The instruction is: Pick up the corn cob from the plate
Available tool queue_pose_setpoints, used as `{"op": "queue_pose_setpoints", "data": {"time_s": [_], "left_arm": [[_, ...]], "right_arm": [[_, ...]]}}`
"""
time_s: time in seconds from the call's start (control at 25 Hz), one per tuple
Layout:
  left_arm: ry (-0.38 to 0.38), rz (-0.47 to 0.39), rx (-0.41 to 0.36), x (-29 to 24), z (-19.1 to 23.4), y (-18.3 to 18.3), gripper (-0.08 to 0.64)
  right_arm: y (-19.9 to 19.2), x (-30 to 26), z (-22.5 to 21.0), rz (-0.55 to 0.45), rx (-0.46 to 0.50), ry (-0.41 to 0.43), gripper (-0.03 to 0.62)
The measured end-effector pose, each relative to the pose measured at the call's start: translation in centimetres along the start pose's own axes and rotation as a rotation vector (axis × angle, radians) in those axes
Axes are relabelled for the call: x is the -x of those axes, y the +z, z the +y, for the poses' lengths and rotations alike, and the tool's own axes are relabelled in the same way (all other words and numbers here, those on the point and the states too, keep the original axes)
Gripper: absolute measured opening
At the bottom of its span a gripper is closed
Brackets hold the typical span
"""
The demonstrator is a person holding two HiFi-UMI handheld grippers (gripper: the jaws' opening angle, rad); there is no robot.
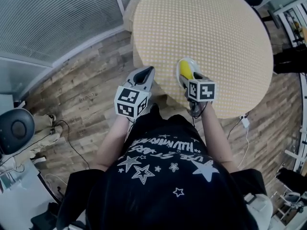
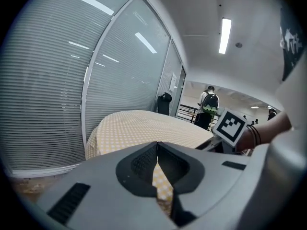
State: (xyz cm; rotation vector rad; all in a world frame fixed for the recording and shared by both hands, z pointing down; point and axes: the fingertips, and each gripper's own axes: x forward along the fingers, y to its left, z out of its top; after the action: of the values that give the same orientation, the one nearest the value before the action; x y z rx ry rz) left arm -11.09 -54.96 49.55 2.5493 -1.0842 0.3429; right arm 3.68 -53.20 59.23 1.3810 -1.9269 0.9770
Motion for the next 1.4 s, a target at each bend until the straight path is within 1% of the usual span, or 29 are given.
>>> {"op": "queue_pose_setpoints", "data": {"time_s": [0.16, 0.32, 0.44, 0.52, 0.64, 0.76, 0.88, 0.96, 1.04, 1.08, 1.16, 1.28, 1.4], "left_arm": [[-0.008, 0.012, 0.008, -0.1, 0.2, -0.5, 0.009], [-0.013, 0.021, 0.005, -0.5, 0.8, -0.9, 0.009], [-0.02, 0.025, 0.003, -0.6, 1.0, -0.7, 0.009], [-0.024, 0.026, -0.005, -0.8, 0.9, -0.5, 0.009], [-0.029, 0.026, -0.01, -1.4, 0.8, -0.3, 0.009], [-0.037, 0.037, -0.002, -1.9, 0.3, -0.7, 0.009], [-0.043, 0.046, -0.007, -1.8, -0.4, -1.0, 0.009], [-0.05, 0.047, -0.02, -1.6, -0.8, -0.8, 0.009], [-0.055, 0.046, -0.031, -1.4, -1.1, -0.7, 0.009], [-0.054, 0.044, -0.033, -1.2, -1.1, -0.6, 0.009], [-0.045, 0.037, -0.031, -0.9, -1.1, -0.3, 0.009], [-0.028, 0.028, -0.027, -0.4, -1.3, 0.0, 0.009], [-0.018, 0.021, -0.03, 0.3, -2.2, 0.1, 0.009]], "right_arm": [[-0.8, -1.2, -1.3, 0.088, 0.031, -0.044, 0.267], [-1.1, -2.5, -1.3, 0.125, 0.038, -0.055, 0.265], [-1.2, -2.9, -0.9, 0.158, 0.075, -0.056, 0.265], [-1.1, -3.0, -0.8, 0.168, 0.092, -0.043, 0.264], [-1.0, -3.2, -1.0, 0.155, 0.066, -0.001, 0.264], [-1.1, -3.1, -1.2, 0.142, 0.062, 0.011, 0.264], [-1.0, -3.0, -1.2, 0.102, 0.073, 0.012, 0.262], [-0.7, -2.9, -1.2, 0.047, 0.118, 0.012, 0.261], [-0.6, -2.7, -1.4, 0.019, 0.148, 0.008, 0.261], [-0.6, -2.5, -1.5, 0.01, 0.144, 0.009, 0.261], [-0.1, -1.9, -1.7, -0.022, 0.102, 0.026, 0.259], [1.1, -0.2, -1.3, -0.105, 0.041, 0.082, 0.259], [2.2, 2.1, -0.3, -0.199, 0.036, 0.142, 0.259]]}}
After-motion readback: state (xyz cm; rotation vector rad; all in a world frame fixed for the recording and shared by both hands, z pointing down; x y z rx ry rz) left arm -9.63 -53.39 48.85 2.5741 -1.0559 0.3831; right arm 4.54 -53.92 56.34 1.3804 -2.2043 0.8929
